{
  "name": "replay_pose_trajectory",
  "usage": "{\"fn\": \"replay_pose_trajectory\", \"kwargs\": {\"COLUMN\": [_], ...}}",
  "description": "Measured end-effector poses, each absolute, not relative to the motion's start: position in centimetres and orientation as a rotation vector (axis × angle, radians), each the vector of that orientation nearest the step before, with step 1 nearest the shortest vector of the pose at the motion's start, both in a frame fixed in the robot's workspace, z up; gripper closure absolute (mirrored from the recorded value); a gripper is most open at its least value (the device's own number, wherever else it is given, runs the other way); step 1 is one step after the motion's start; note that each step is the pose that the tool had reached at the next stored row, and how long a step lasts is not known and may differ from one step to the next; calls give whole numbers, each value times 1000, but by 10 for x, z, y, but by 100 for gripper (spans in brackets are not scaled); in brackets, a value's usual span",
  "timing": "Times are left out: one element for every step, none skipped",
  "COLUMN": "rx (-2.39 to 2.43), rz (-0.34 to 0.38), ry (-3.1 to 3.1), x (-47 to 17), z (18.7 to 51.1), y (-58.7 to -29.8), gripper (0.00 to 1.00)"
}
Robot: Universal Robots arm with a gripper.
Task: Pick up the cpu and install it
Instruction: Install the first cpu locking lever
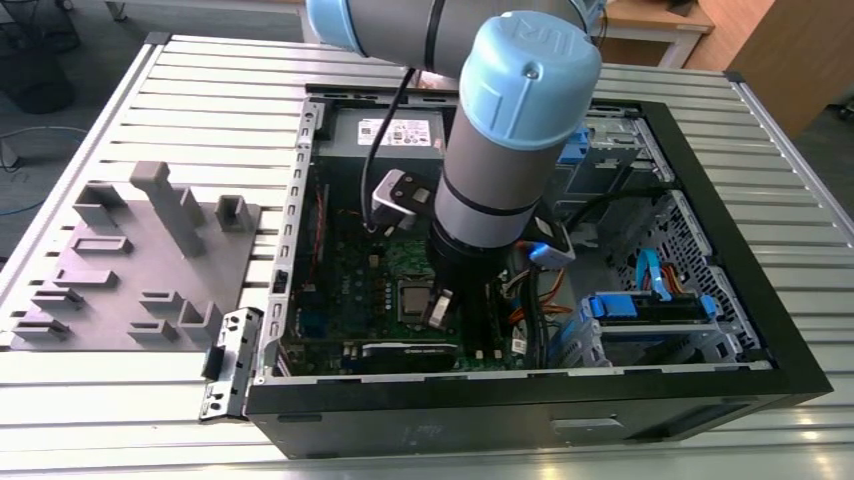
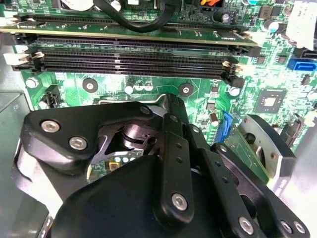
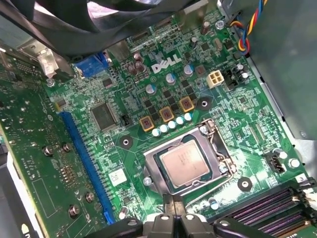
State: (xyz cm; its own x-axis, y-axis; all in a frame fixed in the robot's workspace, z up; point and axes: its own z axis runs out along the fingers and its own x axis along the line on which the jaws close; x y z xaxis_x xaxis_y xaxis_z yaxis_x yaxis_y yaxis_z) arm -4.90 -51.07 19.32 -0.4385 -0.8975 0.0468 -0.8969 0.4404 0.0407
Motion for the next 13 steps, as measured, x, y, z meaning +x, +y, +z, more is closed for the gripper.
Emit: {"fn": "replay_pose_trajectory", "kwargs": {"rx": [1630,1630,1629,1629,1629,1629,1630,1630,1630,1630,1630,1630,1630], "rz": [-15,-14,-14,-14,-14,-14,-15,-15,-15,-15,-16,-17,-18], "ry": [-2614,-2613,-2613,-2613,-2613,-2613,-2614,-2614,-2614,-2614,-2614,-2614,-2615], "x": [-49,-49,-49,-49,-49,-48,-48,-48,-48,-47,-47,-46,-45], "z": [192,191,190,189,188,187,187,187,187,187,187,187,187], "y": [-511,-511,-511,-511,-511,-511,-511,-511,-511,-511,-511,-511,-511], "gripper": [89,89,89,89,89,89,89,89,89,89,89,89,89]}}
